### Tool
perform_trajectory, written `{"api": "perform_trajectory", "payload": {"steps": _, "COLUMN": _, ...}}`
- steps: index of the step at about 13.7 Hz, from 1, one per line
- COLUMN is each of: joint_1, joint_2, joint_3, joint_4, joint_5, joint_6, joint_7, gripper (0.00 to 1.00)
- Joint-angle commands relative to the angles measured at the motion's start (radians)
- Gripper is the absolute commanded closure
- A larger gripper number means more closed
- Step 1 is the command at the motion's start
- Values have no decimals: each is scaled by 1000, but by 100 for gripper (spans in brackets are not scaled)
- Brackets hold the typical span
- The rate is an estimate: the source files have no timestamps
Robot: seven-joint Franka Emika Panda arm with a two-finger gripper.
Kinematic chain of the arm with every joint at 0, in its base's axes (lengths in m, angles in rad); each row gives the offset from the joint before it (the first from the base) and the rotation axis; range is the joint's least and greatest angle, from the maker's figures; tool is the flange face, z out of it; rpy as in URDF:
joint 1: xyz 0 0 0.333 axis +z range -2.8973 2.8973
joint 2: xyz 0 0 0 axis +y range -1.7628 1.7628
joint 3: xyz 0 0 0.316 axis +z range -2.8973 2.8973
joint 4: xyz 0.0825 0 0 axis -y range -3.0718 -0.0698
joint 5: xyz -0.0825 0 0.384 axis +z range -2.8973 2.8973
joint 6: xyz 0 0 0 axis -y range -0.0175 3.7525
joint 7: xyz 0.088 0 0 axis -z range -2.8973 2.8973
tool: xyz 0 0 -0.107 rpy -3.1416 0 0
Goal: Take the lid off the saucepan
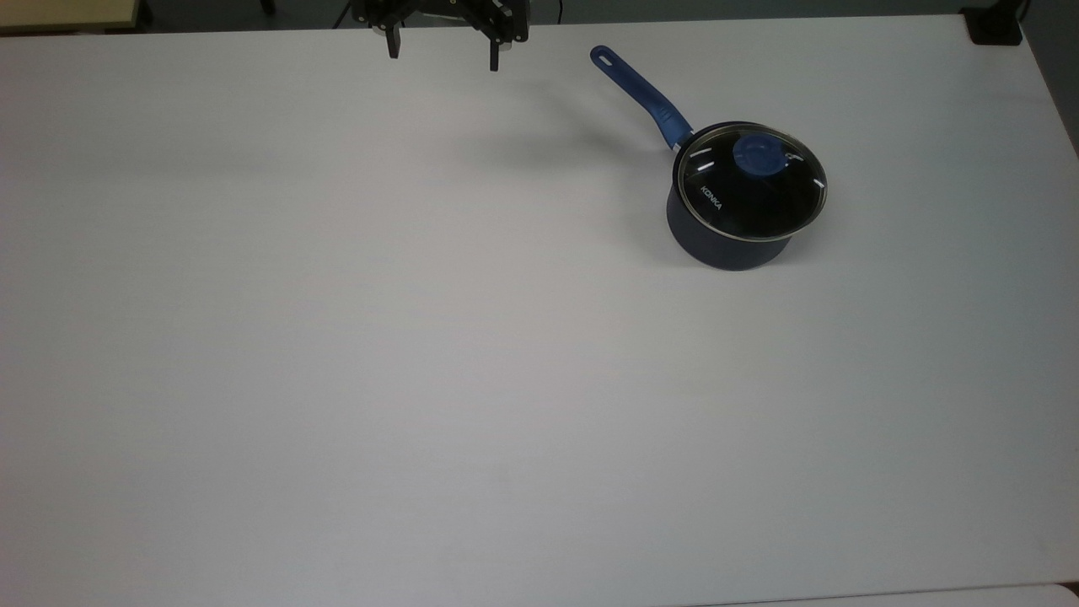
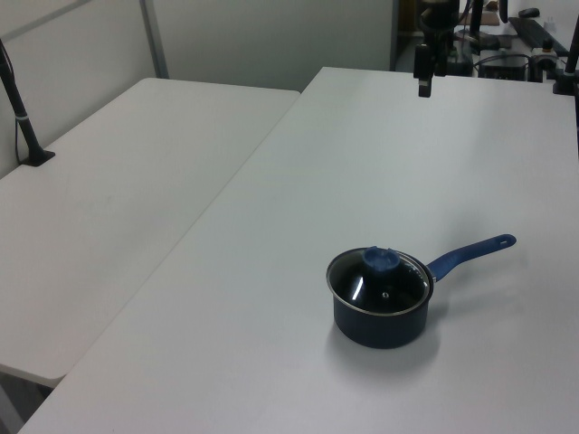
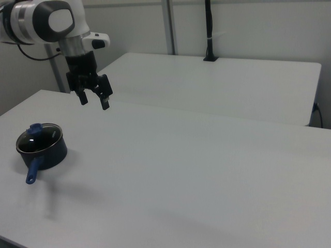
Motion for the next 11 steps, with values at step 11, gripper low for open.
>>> {"api": "perform_trajectory", "payload": {"steps": 11, "joint_1": 6, "joint_2": -11, "joint_3": 9, "joint_4": -16, "joint_5": -3, "joint_6": -5, "joint_7": -4, "gripper": 0}}
